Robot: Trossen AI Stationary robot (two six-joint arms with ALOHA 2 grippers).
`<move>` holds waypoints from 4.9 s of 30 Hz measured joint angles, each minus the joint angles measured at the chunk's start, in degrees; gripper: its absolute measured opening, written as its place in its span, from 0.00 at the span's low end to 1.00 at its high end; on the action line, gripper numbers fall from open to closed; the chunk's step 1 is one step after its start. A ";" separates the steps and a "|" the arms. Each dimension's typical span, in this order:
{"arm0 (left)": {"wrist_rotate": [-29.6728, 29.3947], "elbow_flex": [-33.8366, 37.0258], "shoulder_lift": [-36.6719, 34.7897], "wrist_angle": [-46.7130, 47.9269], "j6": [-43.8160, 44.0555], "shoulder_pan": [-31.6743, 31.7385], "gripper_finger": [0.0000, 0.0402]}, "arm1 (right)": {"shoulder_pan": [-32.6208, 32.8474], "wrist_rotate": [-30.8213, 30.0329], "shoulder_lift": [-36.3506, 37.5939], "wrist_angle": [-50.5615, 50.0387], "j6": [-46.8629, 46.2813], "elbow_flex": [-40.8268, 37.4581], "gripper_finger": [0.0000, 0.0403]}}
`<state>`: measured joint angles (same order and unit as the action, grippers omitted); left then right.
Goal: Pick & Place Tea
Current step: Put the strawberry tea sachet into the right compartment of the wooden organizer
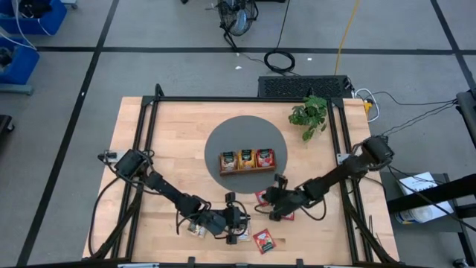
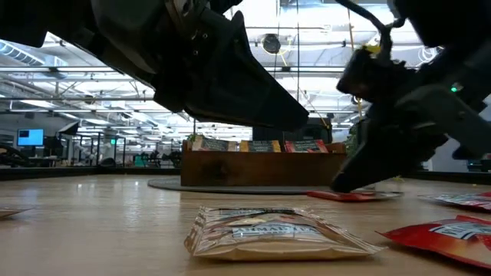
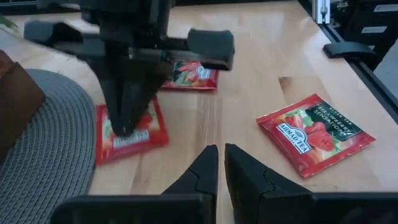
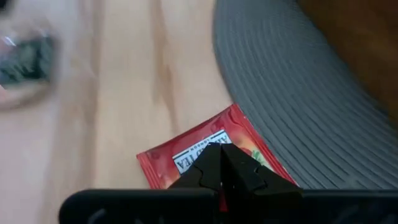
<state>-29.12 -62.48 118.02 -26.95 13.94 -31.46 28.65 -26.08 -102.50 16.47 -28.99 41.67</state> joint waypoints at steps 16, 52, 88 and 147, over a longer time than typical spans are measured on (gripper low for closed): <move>-2.48 0.02 3.37 1.45 4.82 1.59 0.09 | 3.92 3.21 0.68 14.14 9.06 0.20 0.00; 9.48 -16.50 10.93 19.99 2.24 7.87 0.09 | 5.14 7.01 8.18 -15.11 -26.57 0.20 0.21; 8.09 -16.35 12.55 14.76 -5.11 8.52 0.09 | 2.14 14.09 8.29 -1.66 -25.72 -8.94 0.02; 11.48 -16.37 9.44 22.80 1.26 8.87 0.09 | -5.17 23.14 9.02 0.76 -24.92 -8.64 0.26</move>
<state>-17.64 -78.85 127.46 -4.15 15.20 -22.59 23.48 -2.94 -93.49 17.22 -53.91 33.03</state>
